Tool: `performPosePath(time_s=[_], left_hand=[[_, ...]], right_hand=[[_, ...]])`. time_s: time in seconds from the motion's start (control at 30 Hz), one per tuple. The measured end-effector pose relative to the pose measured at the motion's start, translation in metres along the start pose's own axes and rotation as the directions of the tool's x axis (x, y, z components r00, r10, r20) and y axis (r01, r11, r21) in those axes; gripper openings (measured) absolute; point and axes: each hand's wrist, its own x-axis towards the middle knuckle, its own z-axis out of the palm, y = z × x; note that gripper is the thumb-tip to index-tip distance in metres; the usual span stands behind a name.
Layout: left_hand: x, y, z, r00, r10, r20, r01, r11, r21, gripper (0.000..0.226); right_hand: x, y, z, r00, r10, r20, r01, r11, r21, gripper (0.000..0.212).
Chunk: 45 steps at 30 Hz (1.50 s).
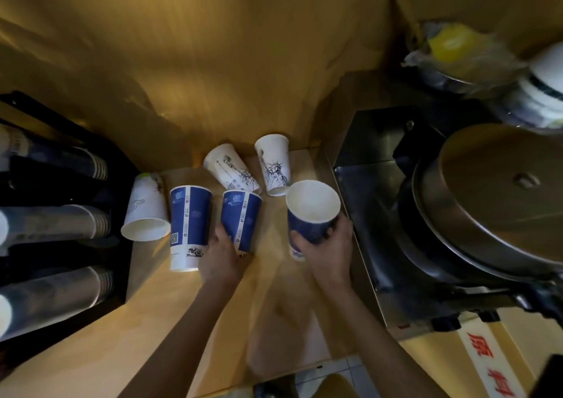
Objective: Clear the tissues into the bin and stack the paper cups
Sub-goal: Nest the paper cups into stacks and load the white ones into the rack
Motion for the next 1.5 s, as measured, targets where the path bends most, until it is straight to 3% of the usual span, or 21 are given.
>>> performPosePath(time_s=[0.13,0.27,0.43,0.53,0.63,0.83,0.97,1.1,1.2,1.5], left_hand=[[-0.007,-0.002,-0.004,1.000,0.012,-0.017,-0.014,0.987,-0.162,0.087],[-0.018,-0.002,-0.009,0.996,0.036,-0.087,-0.064,0.932,-0.356,0.090],[-0.031,0.023,-0.031,0.989,0.059,-0.137,-0.130,0.788,-0.602,0.081],[-0.044,0.051,-0.050,0.975,0.150,-0.166,-0.223,0.688,-0.691,0.077],[-0.053,0.077,-0.059,0.956,0.218,-0.194,-0.291,0.664,-0.688,0.083],[-0.048,0.091,-0.033,0.924,0.344,-0.169,-0.371,0.693,-0.618,0.064],[-0.038,0.088,-0.010,0.937,0.339,-0.090,-0.315,0.702,-0.639,0.073],[-0.034,0.087,-0.008,0.905,0.425,-0.026,-0.343,0.691,-0.636,0.092],[-0.034,0.087,-0.009,0.868,0.496,-0.022,-0.396,0.665,-0.634,0.093],[-0.029,0.064,-0.013,0.823,0.556,0.117,-0.431,0.744,-0.510,0.098]], right_hand=[[-0.015,0.017,-0.013,0.995,-0.029,-0.092,0.022,0.997,-0.070,0.085],[-0.015,0.020,-0.019,0.998,-0.010,-0.056,0.004,0.993,-0.117,0.086],[-0.009,0.019,-0.020,1.000,0.003,-0.006,-0.004,0.992,-0.130,0.085],[-0.007,0.019,-0.022,1.000,-0.007,0.021,0.009,0.992,-0.125,0.086],[-0.006,0.017,-0.026,0.999,-0.005,0.049,0.010,0.994,-0.108,0.081],[-0.006,0.012,-0.032,0.994,-0.043,0.096,0.056,0.988,-0.143,0.075],[-0.007,0.008,-0.034,0.993,-0.059,0.099,0.075,0.983,-0.167,0.077],[-0.007,0.006,-0.035,0.991,-0.054,0.118,0.074,0.983,-0.169,0.081],[-0.008,0.004,-0.034,0.993,-0.066,0.094,0.082,0.981,-0.174,0.078],[-0.007,0.004,-0.029,0.992,-0.049,0.114,0.072,0.976,-0.206,0.077]])
